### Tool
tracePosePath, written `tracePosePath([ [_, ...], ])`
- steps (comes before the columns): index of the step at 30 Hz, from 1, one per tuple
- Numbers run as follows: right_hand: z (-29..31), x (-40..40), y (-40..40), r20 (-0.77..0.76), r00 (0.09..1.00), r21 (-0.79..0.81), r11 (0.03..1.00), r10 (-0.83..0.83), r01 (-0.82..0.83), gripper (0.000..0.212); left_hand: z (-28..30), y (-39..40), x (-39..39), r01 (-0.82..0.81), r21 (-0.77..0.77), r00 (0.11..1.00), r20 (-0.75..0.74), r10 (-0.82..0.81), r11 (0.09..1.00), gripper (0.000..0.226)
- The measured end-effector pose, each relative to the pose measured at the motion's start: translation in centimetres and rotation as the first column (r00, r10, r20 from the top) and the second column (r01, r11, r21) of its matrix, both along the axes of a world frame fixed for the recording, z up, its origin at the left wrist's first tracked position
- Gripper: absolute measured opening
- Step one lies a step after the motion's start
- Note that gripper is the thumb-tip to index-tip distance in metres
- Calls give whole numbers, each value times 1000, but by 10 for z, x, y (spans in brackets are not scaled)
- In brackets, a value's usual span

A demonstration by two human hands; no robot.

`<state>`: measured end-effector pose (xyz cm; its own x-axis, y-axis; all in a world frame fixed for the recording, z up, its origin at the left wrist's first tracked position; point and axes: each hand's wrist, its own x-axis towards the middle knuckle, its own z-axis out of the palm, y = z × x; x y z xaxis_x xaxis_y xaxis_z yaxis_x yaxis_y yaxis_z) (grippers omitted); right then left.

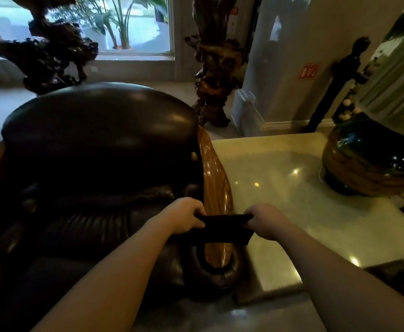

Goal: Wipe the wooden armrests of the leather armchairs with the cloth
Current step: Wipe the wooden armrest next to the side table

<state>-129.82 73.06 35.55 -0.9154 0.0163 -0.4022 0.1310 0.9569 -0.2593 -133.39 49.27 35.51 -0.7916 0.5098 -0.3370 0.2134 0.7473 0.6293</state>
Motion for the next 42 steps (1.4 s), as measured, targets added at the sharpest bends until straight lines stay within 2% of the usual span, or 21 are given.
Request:
tracePosePath([
  [7, -73, -42, 13, 113, 994, -45, 999, -11, 17, 19, -72, 20, -43, -20, -82, 991, 129, 31, 996, 15],
  [13, -144, -101, 39, 166, 986, -160, 987, 24, 4, 23, -150, 41, -94, -117, -134, 957, 250, 147, 984, 15],
  [18, -192, -151, 61, 163, 986, -241, 970, 26, 15, 22, -205, 55, -136, -221, -81, 918, 320, 235, 972, 16],
  [22, -221, -186, 71, 126, 992, -269, 962, -19, 52, 26, -237, 65, -173, -333, 2, 908, 271, 320, 943, 23],
  [25, -233, -209, 75, 99, 995, -234, 971, -29, 52, 25, -248, 74, -196, -360, 46, 910, 239, 339, 932, 19],
  [32, -237, -265, 75, -13, 998, -171, 983, -65, 62, 22, -261, 96, -241, -400, 82, 913, -57, 405, 913, 13],
  [34, -237, -280, 73, -51, 995, -160, 984, -87, 78, 23, -266, 99, -255, -397, 73, 904, -139, 403, 915, 17],
  [37, -239, -299, 72, -108, 988, -138, 986, -109, 93, 26, -272, 102, -273, -421, 135, 875, -199, 441, 897, 19],
  [40, -247, -308, 70, -169, 977, -148, 983, -132, 107, 34, -281, 106, -282, -460, 187, 844, -212, 493, 868, 21],
  [42, -254, -304, 70, -258, 958, -110, 989, -127, 101, 49, -287, 106, -283, -471, 231, 832, -204, 515, 851, 21],
])
